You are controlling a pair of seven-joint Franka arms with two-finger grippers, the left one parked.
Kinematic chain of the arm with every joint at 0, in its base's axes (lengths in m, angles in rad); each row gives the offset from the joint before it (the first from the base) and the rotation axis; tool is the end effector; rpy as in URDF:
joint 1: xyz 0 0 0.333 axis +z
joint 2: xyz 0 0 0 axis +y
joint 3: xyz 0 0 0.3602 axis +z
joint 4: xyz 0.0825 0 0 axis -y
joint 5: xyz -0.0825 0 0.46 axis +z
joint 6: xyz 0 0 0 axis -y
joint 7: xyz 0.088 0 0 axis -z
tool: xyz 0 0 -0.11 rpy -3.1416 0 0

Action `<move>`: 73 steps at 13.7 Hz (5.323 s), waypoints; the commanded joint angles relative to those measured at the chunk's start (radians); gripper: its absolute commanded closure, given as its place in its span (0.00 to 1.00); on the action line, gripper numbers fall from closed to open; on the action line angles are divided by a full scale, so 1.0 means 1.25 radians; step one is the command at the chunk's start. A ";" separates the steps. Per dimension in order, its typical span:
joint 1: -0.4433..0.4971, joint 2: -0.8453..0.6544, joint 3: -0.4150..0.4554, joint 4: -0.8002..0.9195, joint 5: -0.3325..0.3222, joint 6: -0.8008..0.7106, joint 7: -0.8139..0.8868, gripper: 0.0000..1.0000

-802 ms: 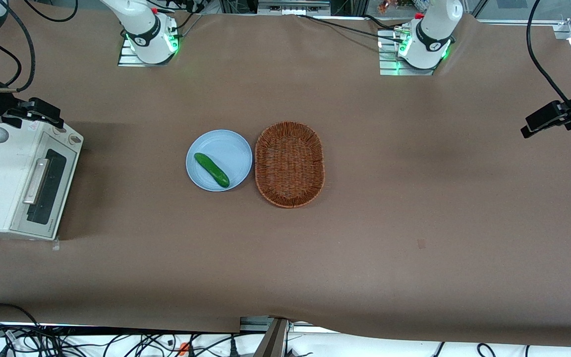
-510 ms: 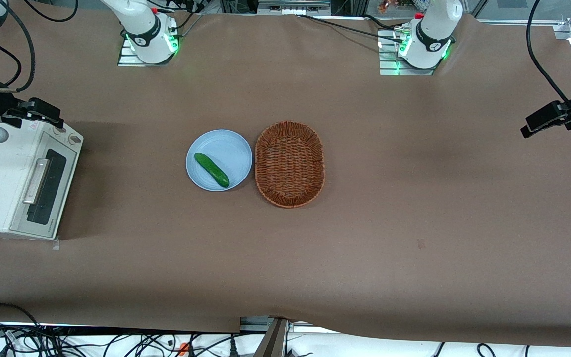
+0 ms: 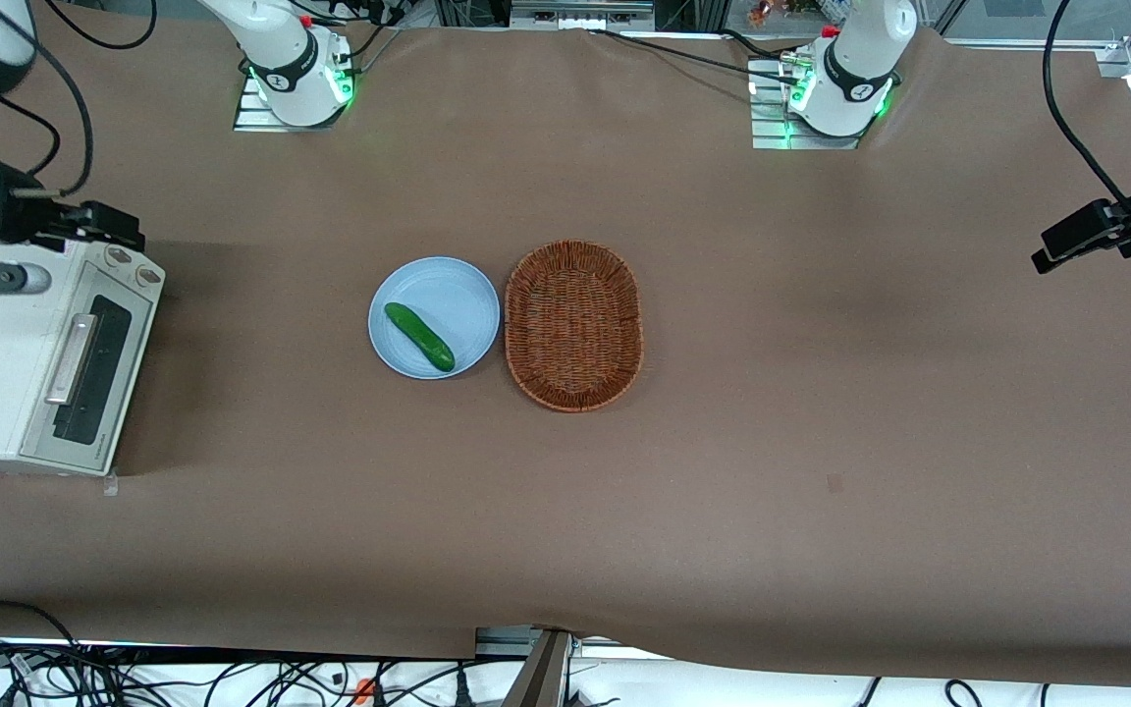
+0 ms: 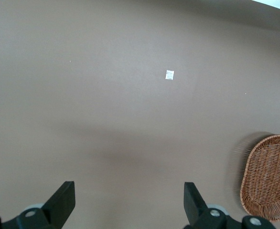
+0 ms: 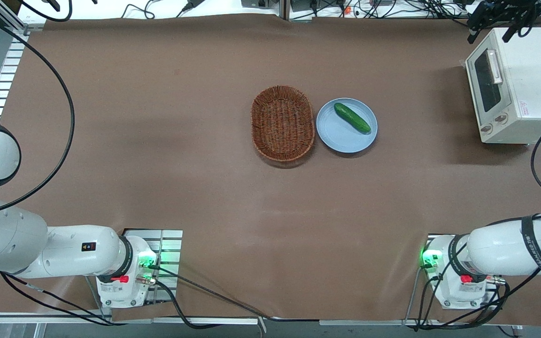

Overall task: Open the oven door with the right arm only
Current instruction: 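Move the right gripper down to the toaster oven's silver door handle, then hook the right gripper on the handle and pull the door outward, then swing the door down with the right gripper, following its edge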

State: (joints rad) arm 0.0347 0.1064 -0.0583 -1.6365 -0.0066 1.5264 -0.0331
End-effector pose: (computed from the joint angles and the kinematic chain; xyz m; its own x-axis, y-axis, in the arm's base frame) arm 0.6497 -0.0145 0.5587 0.9766 0.0087 -0.2149 0.0102 -0.9999 0.0056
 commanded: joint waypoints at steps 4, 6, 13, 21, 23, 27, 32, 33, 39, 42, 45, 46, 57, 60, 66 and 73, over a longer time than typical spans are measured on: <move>-0.030 0.096 -0.018 0.048 -0.135 0.083 -0.017 1.00; -0.027 0.134 -0.018 0.044 -0.258 0.091 0.037 1.00; -0.007 0.273 -0.017 0.027 -0.455 0.205 0.228 1.00; -0.008 0.301 -0.017 0.010 -0.460 0.275 0.244 1.00; -0.005 0.298 -0.017 0.013 -0.463 0.271 0.242 1.00; -0.003 0.289 -0.017 0.018 -0.492 0.266 0.244 1.00; -0.007 0.305 -0.017 0.007 -0.492 0.275 0.269 1.00; -0.007 0.306 -0.017 0.004 -0.492 0.278 0.269 1.00; -0.007 0.315 -0.016 0.000 -0.479 0.281 0.294 1.00; -0.004 0.316 -0.010 -0.003 -0.437 0.278 0.301 1.00; -0.003 0.317 -0.009 -0.004 -0.401 0.281 0.301 1.00; -0.003 0.320 -0.007 -0.004 -0.391 0.287 0.301 1.00; 0.046 0.376 -0.007 0.010 -0.342 0.356 0.300 1.00; 0.056 0.404 -0.009 0.033 -0.342 0.364 0.296 1.00; 0.064 0.467 -0.009 0.043 -0.343 0.447 0.299 1.00; 0.067 0.497 -0.005 0.033 -0.326 0.494 0.299 1.00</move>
State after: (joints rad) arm 0.1191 0.7206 -0.0537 -1.6170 -0.4242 2.1338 0.3444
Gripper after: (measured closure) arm 0.991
